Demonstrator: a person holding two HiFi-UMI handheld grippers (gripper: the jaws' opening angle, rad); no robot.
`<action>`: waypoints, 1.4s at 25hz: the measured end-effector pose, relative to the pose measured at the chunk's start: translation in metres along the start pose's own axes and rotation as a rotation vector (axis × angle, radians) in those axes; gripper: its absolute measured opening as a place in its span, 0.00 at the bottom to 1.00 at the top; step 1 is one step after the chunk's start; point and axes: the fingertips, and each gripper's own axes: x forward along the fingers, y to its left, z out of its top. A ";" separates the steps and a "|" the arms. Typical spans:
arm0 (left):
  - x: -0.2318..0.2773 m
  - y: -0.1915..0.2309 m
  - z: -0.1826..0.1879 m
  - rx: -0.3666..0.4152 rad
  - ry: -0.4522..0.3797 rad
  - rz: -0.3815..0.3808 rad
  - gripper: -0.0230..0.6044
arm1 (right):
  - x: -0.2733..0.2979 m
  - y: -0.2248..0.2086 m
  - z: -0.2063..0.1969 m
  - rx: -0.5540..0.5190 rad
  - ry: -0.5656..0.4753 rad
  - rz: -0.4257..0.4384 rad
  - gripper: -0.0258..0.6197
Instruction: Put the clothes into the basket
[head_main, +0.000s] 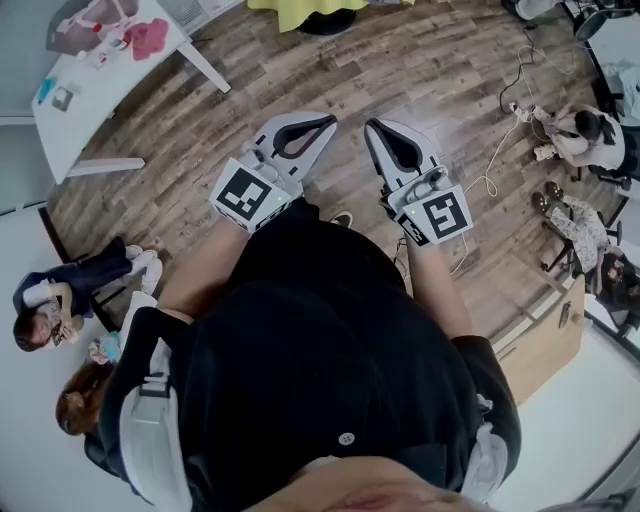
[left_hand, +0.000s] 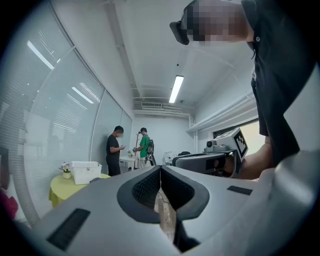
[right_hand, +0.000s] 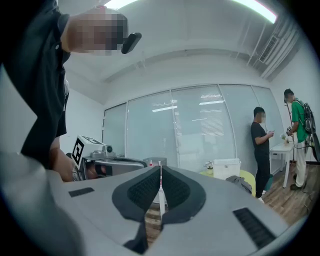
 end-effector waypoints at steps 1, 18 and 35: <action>-0.001 0.004 0.000 0.002 -0.001 -0.001 0.05 | 0.003 0.001 -0.001 0.001 0.003 0.000 0.09; -0.012 0.082 0.004 -0.017 -0.038 -0.032 0.05 | 0.076 -0.005 -0.001 0.008 0.019 -0.033 0.09; 0.089 0.145 0.014 0.018 -0.002 0.022 0.05 | 0.123 -0.126 0.009 -0.003 -0.006 0.037 0.09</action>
